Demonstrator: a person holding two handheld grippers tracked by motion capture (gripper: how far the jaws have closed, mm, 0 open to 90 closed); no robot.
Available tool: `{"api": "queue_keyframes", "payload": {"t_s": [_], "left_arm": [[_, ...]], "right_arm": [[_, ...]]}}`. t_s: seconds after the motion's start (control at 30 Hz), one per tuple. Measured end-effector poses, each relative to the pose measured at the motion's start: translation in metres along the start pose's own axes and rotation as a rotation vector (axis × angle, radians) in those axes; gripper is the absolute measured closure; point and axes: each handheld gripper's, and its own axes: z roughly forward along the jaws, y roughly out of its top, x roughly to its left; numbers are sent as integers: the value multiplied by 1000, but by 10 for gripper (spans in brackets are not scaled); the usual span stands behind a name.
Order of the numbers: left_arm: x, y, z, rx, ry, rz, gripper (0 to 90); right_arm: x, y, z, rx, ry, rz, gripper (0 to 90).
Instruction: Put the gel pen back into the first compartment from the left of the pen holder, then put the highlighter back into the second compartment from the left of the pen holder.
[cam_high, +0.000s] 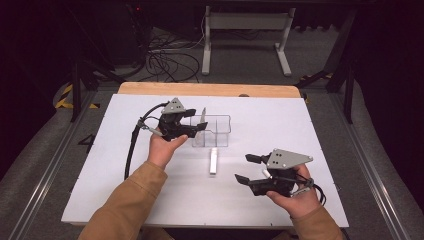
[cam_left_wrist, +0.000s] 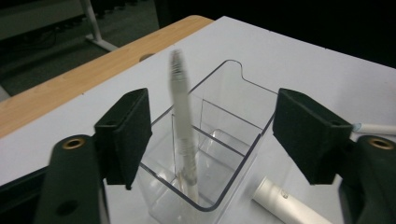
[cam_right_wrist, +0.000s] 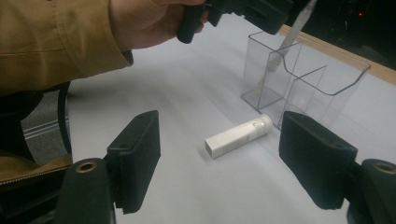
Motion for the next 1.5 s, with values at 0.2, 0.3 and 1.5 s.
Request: {"api": "queue_keyframes", "payload": {"t_s": [0.2,0.3,1.5], "left_arm": [[-13,4,-22,-32,33,47,205],[-17,1,-32,-54,16,38,193],[-50,-50,-105,-25,44,58,13]], "right_arm": [[-5,1,-8,-10,-36,19,299],[-7,1,-11,-6,-56,22,298],[-15,-3,-22,76,-159,68,366]]}}
